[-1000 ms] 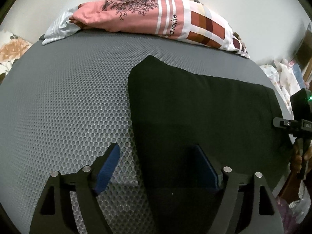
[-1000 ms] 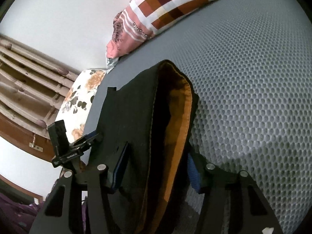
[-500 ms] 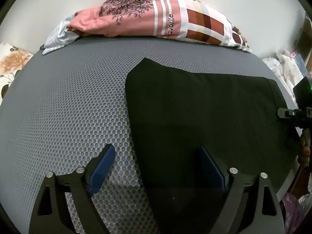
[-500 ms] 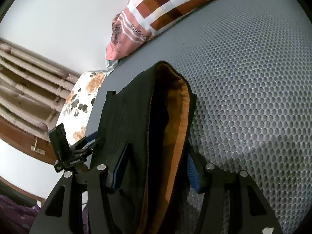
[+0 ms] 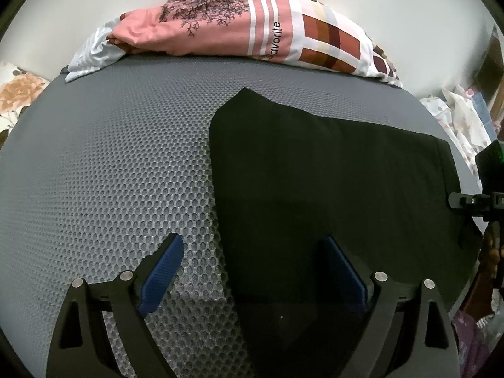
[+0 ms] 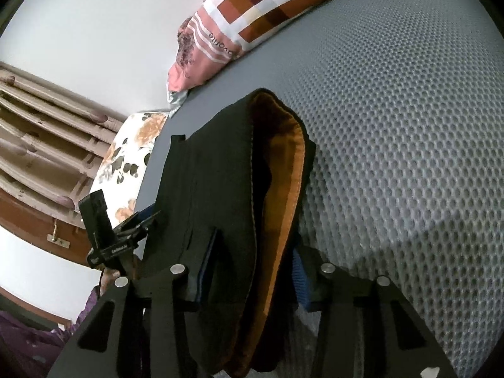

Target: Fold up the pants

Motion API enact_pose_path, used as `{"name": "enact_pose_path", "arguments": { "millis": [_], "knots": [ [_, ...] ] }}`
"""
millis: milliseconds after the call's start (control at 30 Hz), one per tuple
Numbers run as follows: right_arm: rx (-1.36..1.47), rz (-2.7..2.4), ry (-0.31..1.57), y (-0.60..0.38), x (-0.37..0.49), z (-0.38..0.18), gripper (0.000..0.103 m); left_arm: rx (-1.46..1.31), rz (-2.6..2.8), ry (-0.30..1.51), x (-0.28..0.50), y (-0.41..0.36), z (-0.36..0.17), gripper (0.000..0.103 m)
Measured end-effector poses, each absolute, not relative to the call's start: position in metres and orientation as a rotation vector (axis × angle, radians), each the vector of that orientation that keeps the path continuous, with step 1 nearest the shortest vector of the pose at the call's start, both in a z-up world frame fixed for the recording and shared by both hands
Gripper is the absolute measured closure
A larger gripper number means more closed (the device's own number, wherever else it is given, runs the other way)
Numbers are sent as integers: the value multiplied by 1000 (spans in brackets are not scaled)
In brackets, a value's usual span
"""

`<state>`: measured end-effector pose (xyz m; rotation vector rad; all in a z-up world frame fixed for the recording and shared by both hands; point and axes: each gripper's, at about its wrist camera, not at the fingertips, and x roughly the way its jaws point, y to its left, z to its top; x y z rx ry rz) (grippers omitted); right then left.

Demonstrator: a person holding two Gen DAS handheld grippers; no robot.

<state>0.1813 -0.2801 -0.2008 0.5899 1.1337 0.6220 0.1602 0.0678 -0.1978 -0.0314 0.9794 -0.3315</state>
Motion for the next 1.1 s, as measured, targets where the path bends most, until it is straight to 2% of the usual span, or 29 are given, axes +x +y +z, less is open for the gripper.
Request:
{"name": "enact_pose_path", "arguments": {
  "millis": [67, 267, 433, 467, 533, 567, 900, 1000, 1100],
  "knots": [
    [641, 612, 1138, -287, 178, -202, 58, -34, -332, 974, 159, 68, -198, 12],
    [790, 575, 1103, -317, 150, -190, 57, -34, -331, 958, 156, 69, -199, 10],
    [778, 575, 1108, -321, 126, -175, 56, -33, -331, 955, 155, 68, -199, 8],
    [762, 587, 1114, -317, 122, -173, 59, -34, -331, 955, 155, 68, -199, 8],
    [703, 590, 1152, -304, 117, -173, 83, -36, -331, 952, 154, 69, -199, 8],
    [680, 586, 1176, -298, 116, -175, 87, -35, -330, 952, 154, 69, -200, 8],
    [666, 583, 1118, -293, 100, -157, 88, -28, -334, 947, 153, 68, -199, 6],
    [694, 552, 1201, -295, 95, -184, 92, -23, -338, 947, 153, 67, -200, 4],
    [807, 561, 1201, -304, 93, -201, 93, -21, -339, 947, 153, 66, -200, 4]
  ]
}}
